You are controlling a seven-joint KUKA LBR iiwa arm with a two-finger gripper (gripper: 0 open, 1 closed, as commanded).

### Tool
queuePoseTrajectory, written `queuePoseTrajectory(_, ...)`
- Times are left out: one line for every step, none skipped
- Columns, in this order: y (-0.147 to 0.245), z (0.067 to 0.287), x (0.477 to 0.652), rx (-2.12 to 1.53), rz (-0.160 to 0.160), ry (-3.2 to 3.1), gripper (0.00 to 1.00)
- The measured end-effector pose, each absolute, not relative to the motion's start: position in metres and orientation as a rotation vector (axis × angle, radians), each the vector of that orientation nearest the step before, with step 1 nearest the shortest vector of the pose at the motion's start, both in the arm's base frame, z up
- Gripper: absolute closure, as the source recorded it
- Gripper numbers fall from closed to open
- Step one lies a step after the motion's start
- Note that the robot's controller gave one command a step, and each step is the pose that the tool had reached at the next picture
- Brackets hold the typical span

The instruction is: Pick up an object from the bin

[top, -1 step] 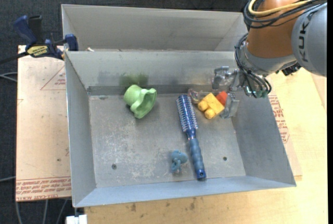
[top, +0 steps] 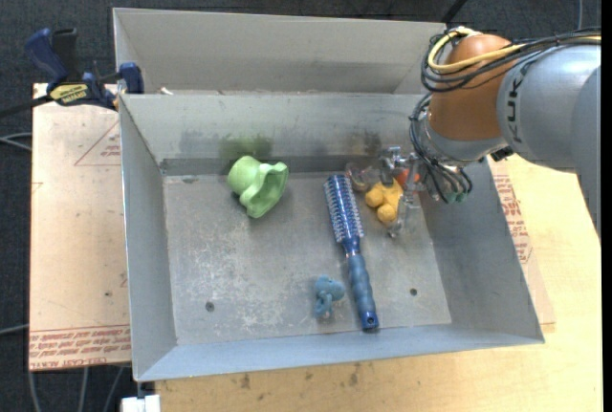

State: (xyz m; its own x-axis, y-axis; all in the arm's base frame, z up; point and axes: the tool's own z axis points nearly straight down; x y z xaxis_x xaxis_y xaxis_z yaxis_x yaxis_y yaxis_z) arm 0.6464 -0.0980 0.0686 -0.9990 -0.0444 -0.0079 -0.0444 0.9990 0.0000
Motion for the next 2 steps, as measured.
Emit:
queuePoseTrajectory(-0.148,0.074,0.651,-0.807,0.016,3.025,0.00)
queuePoseTrajectory(-0.117,0.072,0.638,-1.590,0.007,2.699,0.00)
